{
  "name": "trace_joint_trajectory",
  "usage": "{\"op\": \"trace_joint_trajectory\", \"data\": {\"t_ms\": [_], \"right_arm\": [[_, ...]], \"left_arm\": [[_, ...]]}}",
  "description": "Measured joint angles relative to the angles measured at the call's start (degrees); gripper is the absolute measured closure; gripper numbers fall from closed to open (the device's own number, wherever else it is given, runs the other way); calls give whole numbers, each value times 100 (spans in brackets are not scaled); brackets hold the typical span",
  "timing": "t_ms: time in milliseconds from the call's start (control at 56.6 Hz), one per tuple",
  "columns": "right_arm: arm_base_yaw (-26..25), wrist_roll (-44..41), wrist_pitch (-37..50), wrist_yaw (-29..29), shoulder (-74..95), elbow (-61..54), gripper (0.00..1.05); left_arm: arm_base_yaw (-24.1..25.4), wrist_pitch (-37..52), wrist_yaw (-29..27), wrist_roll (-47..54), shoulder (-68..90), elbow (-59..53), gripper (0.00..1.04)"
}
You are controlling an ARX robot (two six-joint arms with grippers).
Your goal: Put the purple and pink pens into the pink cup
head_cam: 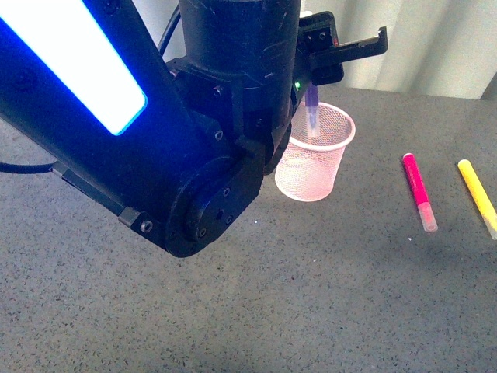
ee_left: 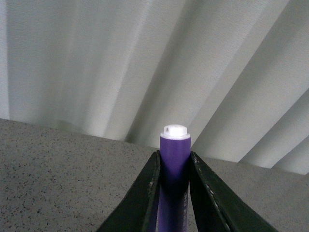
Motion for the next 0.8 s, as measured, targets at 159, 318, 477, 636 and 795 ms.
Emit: {"op": "trace_joint_trajectory", "data": {"t_ms": [159, 318, 477, 636, 795], "right_arm": [[0, 0, 0, 0, 0, 0, 7], [0, 0, 0, 0, 0, 0, 7], [0, 0, 0, 0, 0, 0, 7], [0, 0, 0, 0, 0, 0, 7], [0, 0, 0, 0, 0, 0, 7]], "left_arm": [[-20, 9, 15, 42, 0, -52, 50], [-28, -57, -26, 37, -2, -96, 25], [7, -227, 61, 44, -269, -415, 6], [236, -778, 691, 103, -1303, -1003, 7], [833, -1425, 1692, 107, -2756, -1888, 7]]}}
